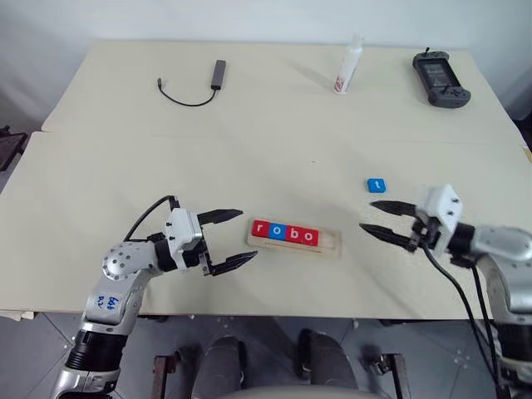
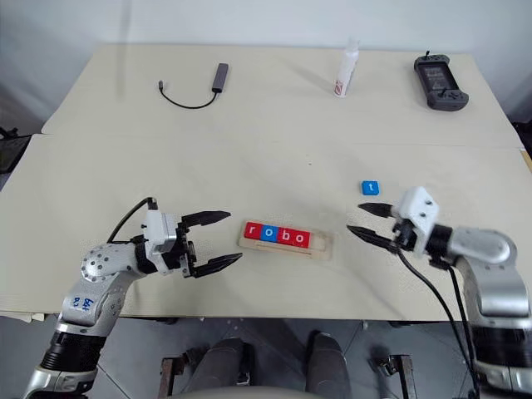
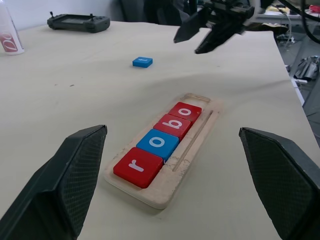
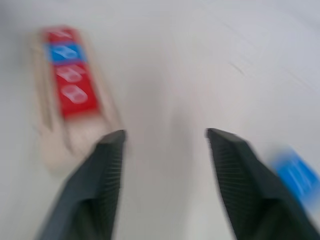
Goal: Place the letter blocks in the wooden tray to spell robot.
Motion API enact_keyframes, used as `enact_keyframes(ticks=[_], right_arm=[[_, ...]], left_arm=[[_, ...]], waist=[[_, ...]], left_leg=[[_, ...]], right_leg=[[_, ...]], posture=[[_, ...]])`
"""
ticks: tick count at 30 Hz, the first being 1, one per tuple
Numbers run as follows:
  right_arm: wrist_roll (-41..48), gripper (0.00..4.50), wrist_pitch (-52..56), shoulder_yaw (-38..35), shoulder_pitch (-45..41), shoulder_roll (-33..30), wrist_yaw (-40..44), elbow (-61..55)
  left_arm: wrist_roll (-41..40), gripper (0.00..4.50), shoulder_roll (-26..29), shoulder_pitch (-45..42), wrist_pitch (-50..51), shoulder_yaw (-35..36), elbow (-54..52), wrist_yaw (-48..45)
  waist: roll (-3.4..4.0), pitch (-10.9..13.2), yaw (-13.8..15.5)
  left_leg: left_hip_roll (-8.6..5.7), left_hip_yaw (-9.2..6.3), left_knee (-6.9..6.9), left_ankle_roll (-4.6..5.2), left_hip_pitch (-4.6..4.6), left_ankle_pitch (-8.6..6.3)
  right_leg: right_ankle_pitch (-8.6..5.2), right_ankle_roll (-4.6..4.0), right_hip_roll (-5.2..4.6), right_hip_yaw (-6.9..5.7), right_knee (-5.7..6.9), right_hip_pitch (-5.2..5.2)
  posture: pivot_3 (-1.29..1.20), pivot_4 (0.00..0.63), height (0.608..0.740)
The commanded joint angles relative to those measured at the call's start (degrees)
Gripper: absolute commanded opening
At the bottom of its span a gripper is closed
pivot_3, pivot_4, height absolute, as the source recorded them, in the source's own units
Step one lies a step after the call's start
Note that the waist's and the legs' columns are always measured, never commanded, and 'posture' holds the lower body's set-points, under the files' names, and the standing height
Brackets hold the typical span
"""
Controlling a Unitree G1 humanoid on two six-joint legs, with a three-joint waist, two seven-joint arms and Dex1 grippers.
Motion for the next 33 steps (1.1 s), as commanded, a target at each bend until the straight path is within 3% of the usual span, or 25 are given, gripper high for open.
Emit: enact_keyframes(ticks=[1, 2, 3, 9, 14, 21, 26, 30, 33], right_arm=[[0.2, 4.06, -3.54, -7.18, 6.8, 2.19, -6.01, -1.33], [0.19, 4.41, -4.74, -8.28, 8.45, 3.28, -7.59, -0.81], [0.41, 4.46, -5.65, -9.18, 9.36, 4.5, -9.34, -0.53], [1.47, 4.46, -6.53, -7.42, 10.19, 7.01, -12.42, -1.42], [3.56, 4.46, 4.96, -2.45, 1.68, 5.36, -15.76, -2.56], [-0.81, 4.46, 21.36, 5.47, -17.13, 5.81, -25.96, 6.3], [-5.47, 4.46, 20.71, 10.81, -23.82, 8.08, -29.44, 13.34], [-6.28, 4.46, 20.61, 9.49, -26.97, 10.97, -34.56, 18.91], [-6.48, 3.86, 22.26, 8.53, -28.3, 12.95, -38.41, 20.65]], left_arm=[[-0.19, 4.5, -0.5, -1.82, -1.95, 0.1, 1.61, -1.31], [-0.28, 4.5, -0.6, -2.32, -2.07, -0.18, 2.18, -1.86], [-0.29, 4.5, -0.71, -2.74, -2.22, -0.46, 2.67, -2.42], [0.07, 4.5, -1.7, -4.77, -2.94, -0.99, 4.71, -3.76], [0.2, 4.5, -1.7, -5.74, -3.35, -0.97, 5.54, -4.18], [-0.39, 4.5, -1.61, -4.61, -3.02, -0.23, 3.64, -3.68], [-1.38, 4.5, -1.15, -1.43, -0.94, 0.26, -0.34, -2.71], [-1.37, 4.5, -1.1, 0.58, -0.01, 0.78, -2.94, -1.44], [-1.39, 4.5, -0.88, 1.91, 0.46, 1.25, -4.47, -0.66]], waist=[[0.0, 0.0, -0.09], [0.01, 0.0, -0.13], [0.01, -0.01, -0.19], [0.04, -0.02, -1.28], [0.05, -0.02, -1.7], [0.05, -0.02, -1.6], [0.05, -0.02, -1.49], [0.05, -0.02, -1.75], [0.05, -0.02, -1.79]], left_leg=[[0.0, 0.02, -0.01, 0.0, 0.04, 0.0], [0.01, 0.02, -0.02, 0.0, 0.05, 0.0], [0.01, 0.02, -0.03, 0.0, 0.06, 0.0], [0.04, 0.11, -0.04, -0.01, 0.15, 0.0], [0.05, 0.1, -0.02, -0.01, 0.16, 0.01], [0.04, 0.04, 0.03, 0.0, 0.08, 0.01], [0.04, -0.01, -0.08, -0.01, 0.01, 0.01], [0.0, 0.02, -0.08, 0.0, -0.02, 0.0], [0.04, 0.02, -0.04, -0.01, 0.02, 0.01]], right_leg=[[0.0, 0.0, 0.0, 0.02, 0.01, 0.0], [0.0, 0.0, 0.01, 0.02, 0.02, 0.01], [0.0, 0.0, 0.01, 0.02, 0.02, 0.01], [0.0, 0.0, 0.03, 0.13, 0.08, 0.0], [0.0, 0.0, 0.02, 0.15, 0.13, -0.01], [-0.01, -0.02, 0.01, 0.13, 0.17, -0.05], [-0.03, -0.05, 0.01, 0.04, 0.13, -0.11], [-0.02, -0.03, -0.01, 0.04, 0.06, -0.09], [-0.02, -0.03, 0.0, 0.05, 0.13, -0.09]], posture=[[0.0, 0.15, 0.74], [0.0, 0.15, 0.74], [0.0, 0.15, 0.74], [0.0, 0.15, 0.74], [0.0, 0.15, 0.74], [0.0, 0.15, 0.74], [0.0, 0.15, 0.74], [0.0, 0.15, 0.74], [0.0, 0.15, 0.74]])
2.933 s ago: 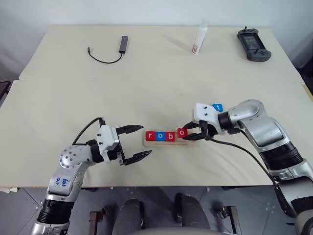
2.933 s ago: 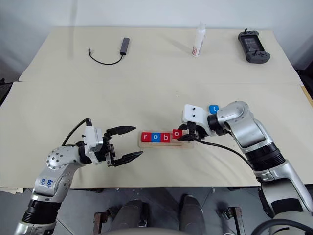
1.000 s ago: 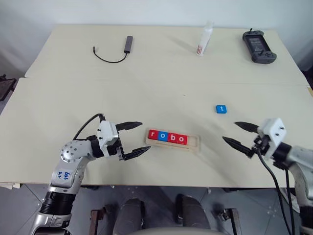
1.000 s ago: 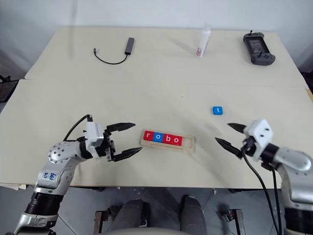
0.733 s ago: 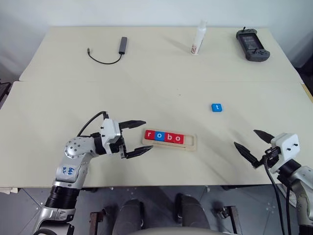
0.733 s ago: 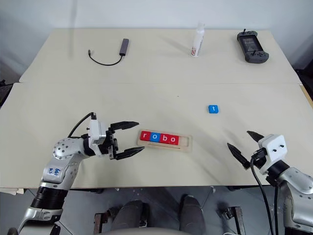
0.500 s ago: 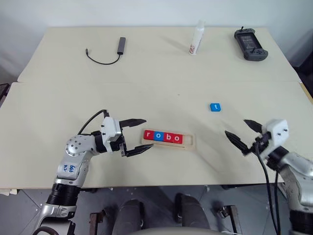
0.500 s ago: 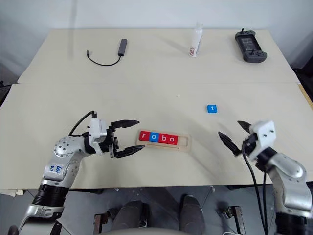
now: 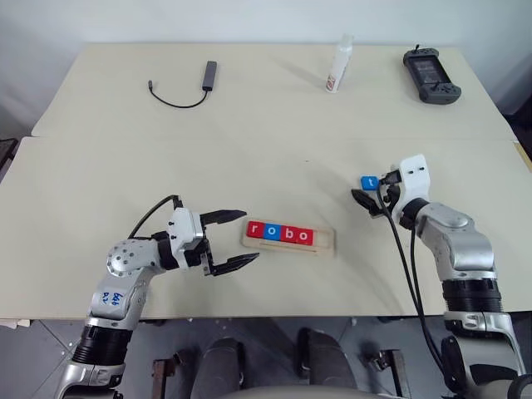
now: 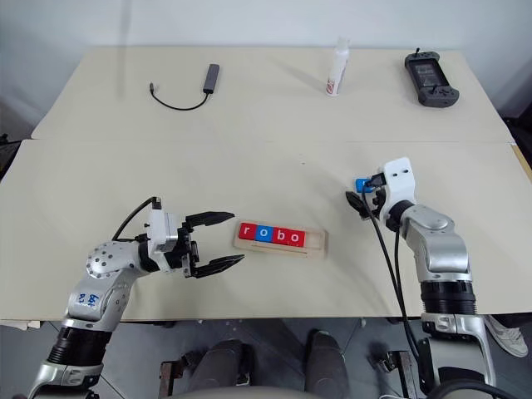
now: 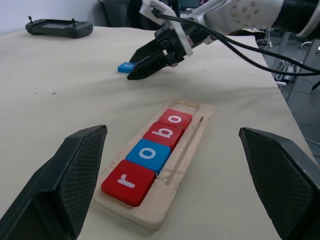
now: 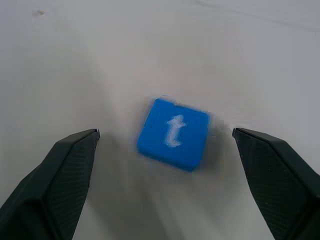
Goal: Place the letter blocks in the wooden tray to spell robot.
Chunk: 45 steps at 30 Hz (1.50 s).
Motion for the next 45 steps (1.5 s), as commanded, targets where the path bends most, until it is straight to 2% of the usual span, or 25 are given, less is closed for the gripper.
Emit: enact_keyframes(ticks=[1, 7, 14, 21, 25, 29, 32, 37, 42, 45], right_arm=[[0.0, 3.53, 1.29, -2.21, -0.88, 1.5, -3.92, 1.13], [2.57, 1.52, 6.9, -2.48, -1.2, 3.17, -3.39, -2.91], [5.23, 1.47, 15.66, -8.99, 1.28, 2.45, -8.82, -16.85], [11.54, 1.47, 33.54, -14.23, 15.86, 6.39, -13.41, -46.58], [11.31, 1.47, 35.37, -13.62, 24.18, 11.19, -16.6, -55.31], [10.54, 1.47, 31.32, -10.07, 30.05, 15.8, -17.91, -58.49], [11.13, 2.48, 29.85, -9.65, 31.55, 17.64, -17.77, -58.49], [12.4, 4.19, 25.95, -11.47, 31.11, 9.49, -10.47, -56.61], [13.67, 4.19, 15.09, -12.99, 31.65, -9.06, 9.57, -48.03], [11.26, 4.19, 1.52, -9.56, 32.65, -19.96, 25.73, -39.25]], left_arm=[[-1.31, 4.5, 0.53, 1.26, 0.29, 1.19, -3.3, 0.83], [-1.16, 4.5, 0.52, 1.64, 0.68, 1.16, -3.86, 1.25], [-1.03, 4.5, -0.33, 0.35, 0.17, 0.42, -2.45, 0.85], [-1.48, 4.5, -2.58, -2.93, -0.17, -1.68, 1.32, -1.65], [-2.57, 4.5, -1.97, -3.03, 1.31, -2.34, 0.76, -3.89], [-2.58, 4.5, -0.69, -3.88, 1.83, -2.18, 1.29, -5.62], [-3.11, 4.5, -0.1, -4.34, 2.56, -1.84, 1.38, -6.18], [-2.95, 4.5, 0.06, -4.29, 2.63, -1.75, 1.23, -6.06], [-2.68, 4.5, -0.04, -3.58, 2.48, -1.66, 0.53, -5.46], [-3.15, 4.5, 0.21, -3.3, 3.23, -1.48, 0.06, -5.37]], waist=[[0.0, 0.0, 0.07], [0.01, -0.01, 0.02], [0.03, 0.01, 0.29], [0.06, -0.01, 0.39], [0.07, -0.02, 0.19], [0.08, -0.02, 0.09], [0.08, -0.02, 0.1], [0.08, -0.02, 0.26], [0.08, -0.02, 0.22], [0.07, -0.01, 0.24]], left_leg=[[0.0, -0.01, 0.01, -0.01, 0.01, 0.0], [0.01, -0.01, 0.04, -0.01, 0.01, 0.0], [-0.01, -0.01, 0.01, -0.01, -0.06, 0.0], [-0.01, -0.04, -0.07, -0.01, -0.05, 0.0], [-0.02, -0.02, -0.13, 0.0, -0.03, 0.0], [-0.02, 0.02, -0.14, 0.0, 0.02, 0.0], [-0.02, 0.02, -0.14, 0.0, 0.02, 0.0], [-0.04, 0.0, -0.14, 0.02, 0.01, -0.01], [-0.05, 0.01, -0.17, 0.07, 0.01, -0.04], [-0.04, 0.02, -0.24, 0.09, 0.05, -0.05]], right_leg=[[0.0, 0.0, 0.0, 0.0, 0.04, 0.0], [0.0, 0.0, 0.0, 0.02, 0.06, 0.0], [0.0, -0.01, -0.01, 0.02, 0.04, -0.04], [-0.01, -0.01, 0.01, -0.02, -0.02, -0.04], [-0.01, -0.02, 0.01, 0.02, -0.03, -0.05], [-0.01, -0.02, 0.02, 0.07, -0.02, -0.06], [-0.01, -0.02, 0.02, 0.07, -0.02, -0.06], [-0.01, -0.03, 0.01, 0.08, -0.05, -0.06], [-0.01, -0.02, 0.02, 0.08, -0.13, -0.03], [-0.01, -0.02, 0.02, 0.07, -0.19, -0.02]], posture=[[0.0, 0.15, 0.74], [0.0, 0.15, 0.74], [0.0, 0.15, 0.74], [0.0, 0.15, 0.74], [0.0, 0.15, 0.74], [0.0, 0.15, 0.74], [0.0, 0.15, 0.74], [0.0, 0.15, 0.74], [0.0, 0.15, 0.74], [0.0, 0.15, 0.74]])
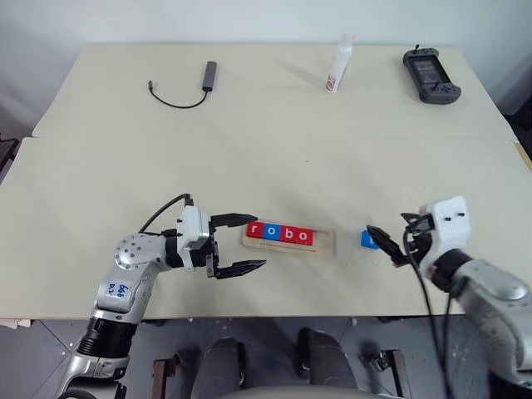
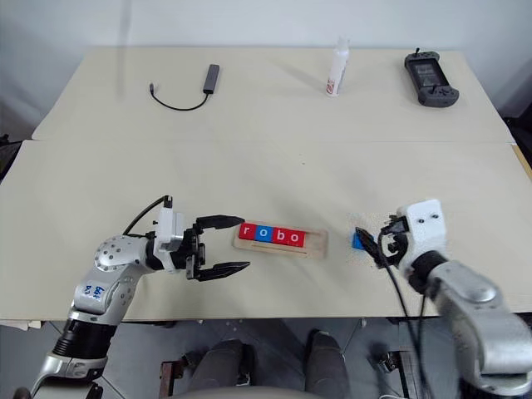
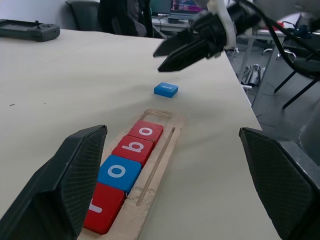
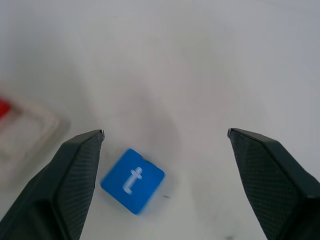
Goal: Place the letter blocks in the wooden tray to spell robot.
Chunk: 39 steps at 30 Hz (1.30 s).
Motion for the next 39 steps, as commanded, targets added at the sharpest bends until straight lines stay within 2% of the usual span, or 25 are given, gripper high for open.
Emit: enact_keyframes(ticks=[1, 3, 5, 10, 13, 16, 22, 23, 27, 30, 33, 39], right_arm=[[-2.66, 4.19, -15.67, 3.51, 0.5, -8.53, 17.3, 8.65], [-4.69, 4.19, -22.56, 7.4, -1.53, -13.07, 25.21, 16.27], [-5.69, 4.19, -25.61, 10.5, -4.78, -14.75, 29.35, 22.4], [-10.75, 4.19, -32.06, 17.79, -15.15, -12.79, 32.01, 36.62], [-11.15, 4.19, -32.5, 19.6, -18.45, -10.61, 32.56, 40.55], [-11.39, 3.62, -32.68, 20.86, -19.53, -8.91, 33.38, 41.92], [-11.77, 1.64, -33.28, 21.22, -20.97, -8.82, 35.03, 42.93], [-11.83, 1.45, -33.74, 21.18, -21.6, -8.9, 35.29, 43.1], [-10.65, 1.46, -32.37, 21.51, -24.33, -8.94, 36.86, 40.65], [-8.74, 1.46, -27.42, 23.13, -26.23, -7.92, 37.41, 34.71], [-8.67, 1.46, -21.4, 25.45, -28.66, -5.36, 35.07, 30.4], [-10.6, 1.46, -18.79, 29.62, -30.08, -2.79, 33.69, 28.4]], left_arm=[[-1.28, 4.5, 0.41, 0.46, 0.18, 0.94, -2.39, 0.27], [-1.36, 4.5, 0.51, 0.75, 0.26, 1.09, -2.95, 0.48], [-1.21, 4.5, 0.52, 1.18, -0.24, 1.1, -3.6, 0.59], [-0.52, 4.5, 0.05, 1.06, -1.07, 0.91, -4.27, 1.37], [-0.47, 4.5, 0.33, 1.11, -1.13, 0.99, -4.4, 1.43], [-0.5, 4.5, 0.69, 1.66, -1.12, 1.36, -4.89, 1.76], [-0.43, 4.5, 1.1, 2.58, -1.29, 1.65, -5.39, 2.33], [-0.42, 4.5, 1.16, 2.69, -1.36, 1.7, -5.4, 2.39], [-0.41, 4.5, 1.36, 2.82, -1.6, 1.83, -5.26, 2.62], [-0.36, 4.5, 1.44, 3.05, -1.82, 1.82, -5.28, 2.89], [-0.39, 4.5, 1.61, 3.88, -1.84, 1.91, -5.97, 3.24], [-0.44, 4.5, 2.04, 5.12, -1.47, 2.29, -7.21, 4.15]], waist=[[-0.02, 0.01, 0.0], [-0.05, 0.03, 0.01], [-0.07, 0.04, -0.01], [-0.08, 0.04, -0.04], [-0.08, 0.04, 0.05], [-0.09, 0.04, 0.03], [-0.09, 0.04, 0.02], [-0.09, 0.04, 0.01], [-0.07, 0.04, 0.01], [-0.07, 0.04, -0.01], [-0.07, 0.04, -0.08], [-0.08, 0.04, 0.79]], left_leg=[[0.0, 0.01, 0.0, 0.0, 0.02, 0.0], [0.0, 0.01, -0.01, 0.0, 0.03, 0.0], [0.0, 0.03, 0.02, 0.0, 0.05, 0.0], [0.02, 0.05, 0.09, -0.01, 0.05, 0.01], [0.03, 0.03, 0.17, -0.01, 0.01, 0.02], [0.03, -0.01, 0.26, -0.02, 0.0, 0.02], [0.05, -0.02, 0.3, -0.02, 0.02, 0.02], [0.05, -0.02, 0.3, -0.02, 0.02, 0.02], [0.05, -0.02, 0.31, -0.03, 0.01, 0.02], [0.05, -0.02, 0.31, -0.03, 0.0, 0.02], [0.07, -0.03, 0.3, -0.04, 0.01, 0.03], [0.02, -0.11, 0.32, -0.05, -0.08, 0.02]], right_leg=[[0.0, 0.0, 0.0, 0.0, -0.01, 0.02], [0.0, 0.0, 0.0, -0.01, -0.04, 0.05], [0.01, 0.02, -0.01, 0.0, -0.04, 0.05], [0.02, 0.03, -0.01, -0.01, 0.0, 0.05], [0.02, 0.03, -0.01, -0.04, 0.02, 0.05], [0.02, 0.03, -0.01, -0.08, 0.03, 0.13], [0.02, 0.03, -0.01, -0.08, 0.08, 0.13], [0.02, 0.03, -0.01, -0.08, 0.08, 0.13], [0.02, 0.03, -0.01, -0.07, 0.09, 0.12], [0.02, 0.03, -0.01, -0.07, 0.09, 0.12], [0.02, 0.03, 0.0, -0.08, 0.1, 0.1], [0.02, 0.03, -0.04, -0.14, 0.07, 0.1]], posture=[[0.0, 0.15, 0.74], [0.0, 0.15, 0.74], [0.0, 0.15, 0.74], [0.0, 0.15, 0.74], [0.0, 0.15, 0.74], [0.0, 0.15, 0.74], [0.0, 0.15, 0.74], [0.0, 0.15, 0.74], [0.0, 0.15, 0.74], [0.0, 0.15, 0.74], [0.0, 0.15, 0.74], [0.0, 0.15, 0.74]])
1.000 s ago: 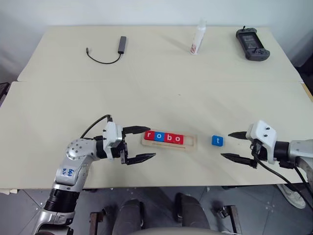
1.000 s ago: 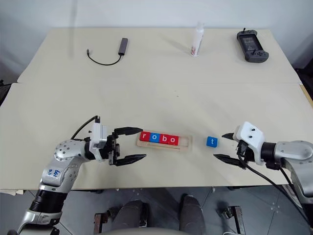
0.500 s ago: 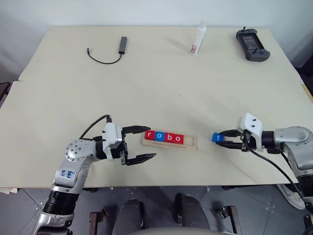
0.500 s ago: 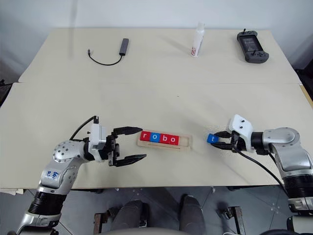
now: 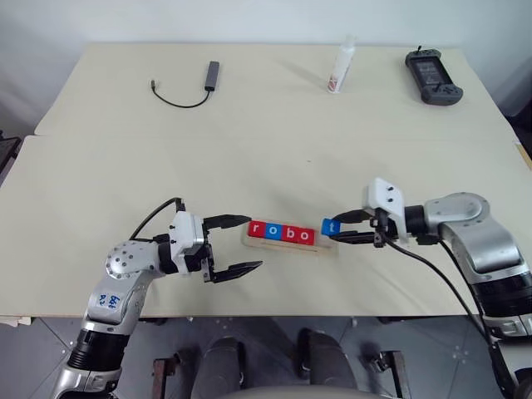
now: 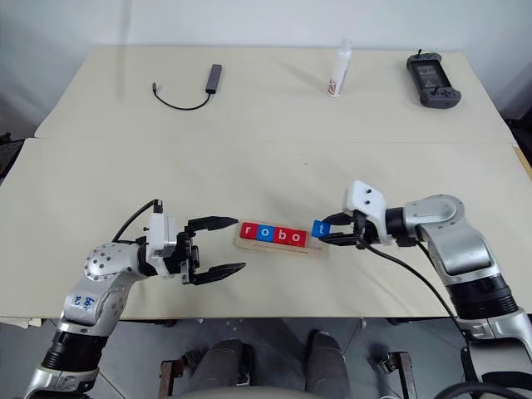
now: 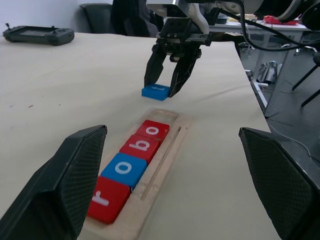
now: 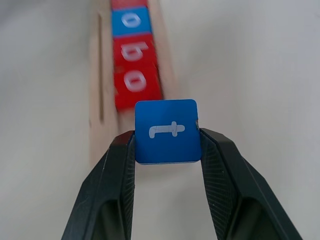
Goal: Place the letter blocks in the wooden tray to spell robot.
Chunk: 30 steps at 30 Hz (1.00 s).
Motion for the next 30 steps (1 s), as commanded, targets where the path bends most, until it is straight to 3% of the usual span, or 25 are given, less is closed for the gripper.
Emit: enact_keyframes(ticks=[1, 30], right_arm=[[-0.93, 1.46, 0.74, 1.5, -0.4, 0.3, -0.56, -1.6], [-1.25, 1.46, -0.21, 0.14, 1.08, -1.76, 0.03, -0.76]], left_arm=[[-0.45, 4.5, 0.43, 0.46, -0.29, 0.65, -3.03, 0.66], [-0.3, 4.5, 0.68, 0.45, -0.77, 0.69, -2.9, 2.07]], waist=[[0.0, 0.0, 0.31], [0.0, 0.0, 0.34]], left_leg=[[-0.01, 0.0, 0.0, 0.0, -0.01, 0.0], [0.0, 0.03, -0.01, 0.0, 0.02, 0.0]], right_leg=[[0.0, 0.0, 0.0, 0.0, 0.0, 0.0], [0.0, 0.0, 0.01, -0.01, 0.01, 0.0]], posture=[[0.0, 0.15, 0.74], [0.0, 0.15, 0.74]])
